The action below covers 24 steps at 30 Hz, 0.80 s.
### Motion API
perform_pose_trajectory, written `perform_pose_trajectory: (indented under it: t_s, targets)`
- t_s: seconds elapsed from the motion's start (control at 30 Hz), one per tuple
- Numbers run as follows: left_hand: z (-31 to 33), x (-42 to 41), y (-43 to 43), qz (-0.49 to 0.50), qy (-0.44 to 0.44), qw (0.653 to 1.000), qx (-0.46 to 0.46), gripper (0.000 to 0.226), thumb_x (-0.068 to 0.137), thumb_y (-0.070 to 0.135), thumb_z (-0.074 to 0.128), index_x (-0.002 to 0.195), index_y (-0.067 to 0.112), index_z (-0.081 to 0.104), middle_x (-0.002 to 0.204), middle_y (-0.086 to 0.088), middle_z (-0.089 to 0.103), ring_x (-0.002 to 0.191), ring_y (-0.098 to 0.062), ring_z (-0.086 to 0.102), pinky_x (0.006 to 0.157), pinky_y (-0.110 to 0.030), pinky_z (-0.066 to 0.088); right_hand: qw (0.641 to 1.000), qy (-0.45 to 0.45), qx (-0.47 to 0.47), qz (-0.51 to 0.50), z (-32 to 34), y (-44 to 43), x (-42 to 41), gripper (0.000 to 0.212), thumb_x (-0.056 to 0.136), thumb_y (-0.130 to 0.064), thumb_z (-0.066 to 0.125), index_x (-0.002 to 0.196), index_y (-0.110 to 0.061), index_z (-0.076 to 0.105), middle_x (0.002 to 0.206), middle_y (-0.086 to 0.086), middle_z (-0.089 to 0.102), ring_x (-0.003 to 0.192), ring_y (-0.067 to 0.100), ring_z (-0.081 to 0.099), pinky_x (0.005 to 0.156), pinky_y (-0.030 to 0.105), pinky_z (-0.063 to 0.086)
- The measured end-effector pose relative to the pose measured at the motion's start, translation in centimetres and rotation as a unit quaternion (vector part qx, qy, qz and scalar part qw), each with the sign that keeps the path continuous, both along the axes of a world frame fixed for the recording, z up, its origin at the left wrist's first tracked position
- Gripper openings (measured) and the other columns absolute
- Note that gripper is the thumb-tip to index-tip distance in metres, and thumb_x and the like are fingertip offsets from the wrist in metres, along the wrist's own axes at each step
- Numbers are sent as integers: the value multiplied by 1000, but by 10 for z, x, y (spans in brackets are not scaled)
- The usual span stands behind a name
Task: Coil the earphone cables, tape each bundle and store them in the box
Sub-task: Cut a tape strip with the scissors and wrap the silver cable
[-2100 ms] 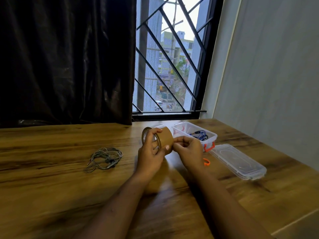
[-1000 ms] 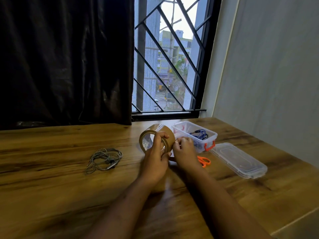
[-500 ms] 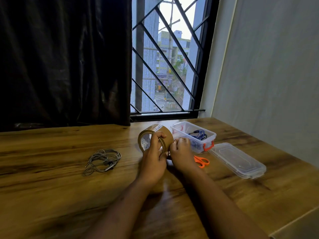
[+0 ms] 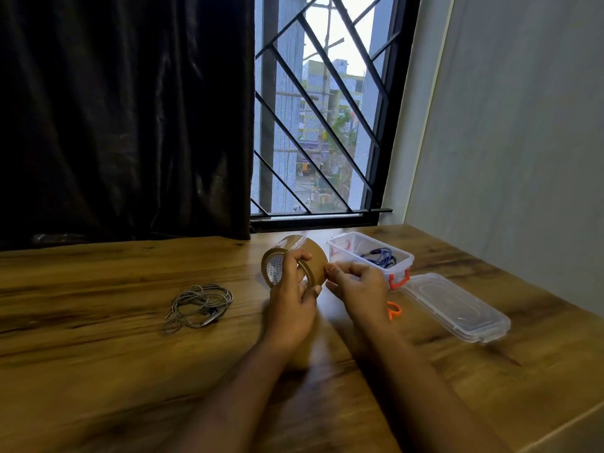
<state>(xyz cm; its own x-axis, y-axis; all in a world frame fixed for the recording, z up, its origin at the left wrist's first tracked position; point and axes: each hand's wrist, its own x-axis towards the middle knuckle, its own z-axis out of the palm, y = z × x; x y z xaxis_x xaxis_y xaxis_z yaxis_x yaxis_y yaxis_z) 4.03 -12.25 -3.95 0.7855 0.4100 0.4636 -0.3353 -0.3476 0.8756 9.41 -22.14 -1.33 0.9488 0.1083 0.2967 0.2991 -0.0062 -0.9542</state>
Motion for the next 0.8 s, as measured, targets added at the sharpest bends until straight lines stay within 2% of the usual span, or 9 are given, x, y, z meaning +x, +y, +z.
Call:
perform_pose_trajectory:
  t_s: [0.07,0.2,0.23,0.33,0.43,0.5,0.57,0.67,0.8]
  targets:
    - [-1,1,0,-5,4,1000,3,54,74,20,58,113,50,37,116,1,62,106,-24,64,89,-54,51,1000,-9,-12,-17,-3,0,1,7,84,-8,69,82,-2,72,77,13,72,74,19,71,72,33,59]
    - [-2,1,0,-15,-9,1000,18,55,78,9,59,110,49,39,112,9,60,104,-23,64,87,-54,52,1000,3,-1,-17,-2,1,-1,7,85,-5,68,84,1,70,80,12,70,73,19,69,65,31,60]
    - [-2,1,0,-16,-12,1000,23,57,80,5,60,110,48,40,111,12,59,104,-23,64,86,-55,52,1000,-7,-16,-22,-1,1,-3,7,86,-5,66,80,-2,70,79,10,70,72,18,69,64,33,60]
    - [-1,0,0,-14,-15,999,27,60,81,-3,59,111,45,40,109,14,58,105,-22,63,86,-54,52,995,-46,-79,-51,-3,4,-1,25,87,-7,65,65,-19,62,71,4,67,68,20,68,64,46,60]
    - [0,-1,-2,-16,-27,999,37,58,80,-7,58,110,39,41,103,20,56,103,-22,63,88,-53,51,987,-76,-131,-60,-6,9,3,23,81,-20,61,59,-21,58,83,6,64,86,25,65,74,52,56]
    - [2,-3,-3,-14,-29,998,51,57,79,-7,56,111,37,40,100,24,54,102,-22,62,87,-51,51,979,-86,-173,-66,-5,12,2,15,84,-15,56,71,-9,62,94,3,55,91,21,57,85,45,52]
    - [2,-4,-4,-14,-30,997,65,56,79,-6,54,113,37,40,98,24,54,100,-23,62,85,-50,52,969,-100,-216,-73,-4,13,2,14,90,-5,49,88,4,60,97,2,44,94,19,46,88,27,39]
    - [4,-6,-6,-7,-31,997,72,59,80,-12,52,112,36,39,98,27,51,100,-20,61,86,-48,53,969,-97,-217,-60,-6,13,2,19,94,-4,42,104,6,54,99,4,39,99,20,42,79,24,31]
    - [6,-6,-8,11,-39,998,54,60,80,-13,54,113,35,39,99,27,50,101,-20,61,86,-49,53,984,-28,-169,-49,-7,17,7,19,94,-2,41,102,10,52,104,15,44,99,22,42,85,20,30]
